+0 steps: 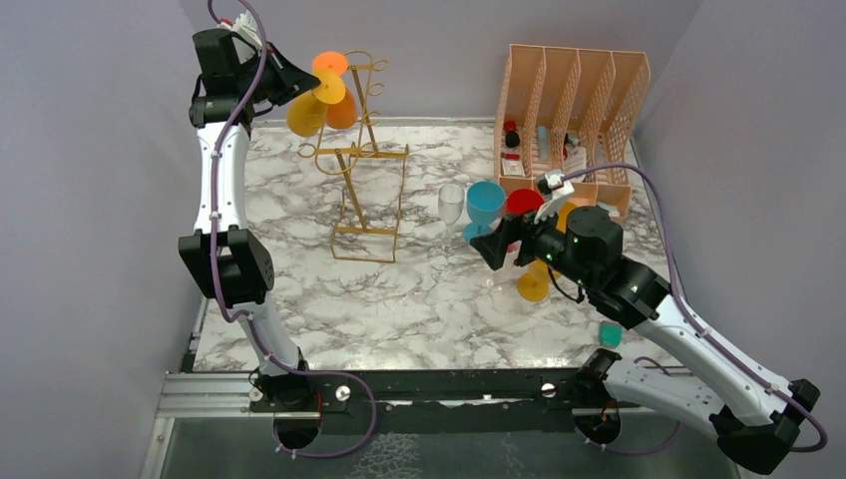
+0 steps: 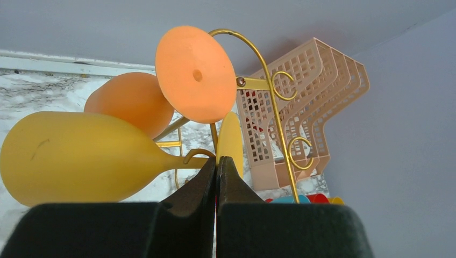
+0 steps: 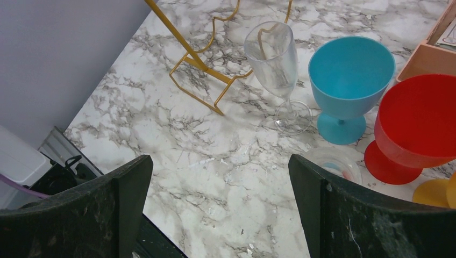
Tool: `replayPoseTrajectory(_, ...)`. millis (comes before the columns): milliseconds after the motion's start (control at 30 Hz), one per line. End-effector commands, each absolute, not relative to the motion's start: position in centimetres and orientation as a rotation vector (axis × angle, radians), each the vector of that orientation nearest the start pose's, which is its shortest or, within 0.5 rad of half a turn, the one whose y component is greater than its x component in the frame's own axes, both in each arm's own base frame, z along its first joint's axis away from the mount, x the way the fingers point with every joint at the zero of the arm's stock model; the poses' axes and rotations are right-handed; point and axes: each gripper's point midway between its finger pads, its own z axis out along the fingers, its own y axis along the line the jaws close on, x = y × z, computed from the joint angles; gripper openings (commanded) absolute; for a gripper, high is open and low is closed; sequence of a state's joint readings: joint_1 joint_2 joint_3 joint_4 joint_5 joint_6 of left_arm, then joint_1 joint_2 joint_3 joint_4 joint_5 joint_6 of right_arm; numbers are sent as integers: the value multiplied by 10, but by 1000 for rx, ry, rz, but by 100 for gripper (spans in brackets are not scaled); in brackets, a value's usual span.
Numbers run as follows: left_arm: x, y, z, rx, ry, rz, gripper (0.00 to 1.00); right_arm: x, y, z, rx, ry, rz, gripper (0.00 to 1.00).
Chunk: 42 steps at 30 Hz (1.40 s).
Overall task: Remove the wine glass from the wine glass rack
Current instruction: Pick up the wine glass from the wine rack.
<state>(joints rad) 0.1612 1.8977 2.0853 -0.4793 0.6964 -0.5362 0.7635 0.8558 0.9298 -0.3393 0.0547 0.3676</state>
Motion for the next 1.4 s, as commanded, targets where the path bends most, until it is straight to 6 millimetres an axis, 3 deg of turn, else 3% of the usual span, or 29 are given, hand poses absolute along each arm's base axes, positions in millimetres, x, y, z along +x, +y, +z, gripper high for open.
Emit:
replayPoseTrajectory(0,530,-41,375,-197,1894,-906,0,224,220,286,-314,1877,735,100)
replayPoseTrajectory(467,530,-48,394,-234,1832,-1032,0,224,218,283,-300,1891,728,100)
replayPoseTrajectory(900,526,-32,403,-265,1797,-1057,0,224,218,282,-299,1897,728,100)
replayPoseTrajectory(1367,524,-26,415,-282,1753,-1095,0,223,217,281,-295,1903,726,100)
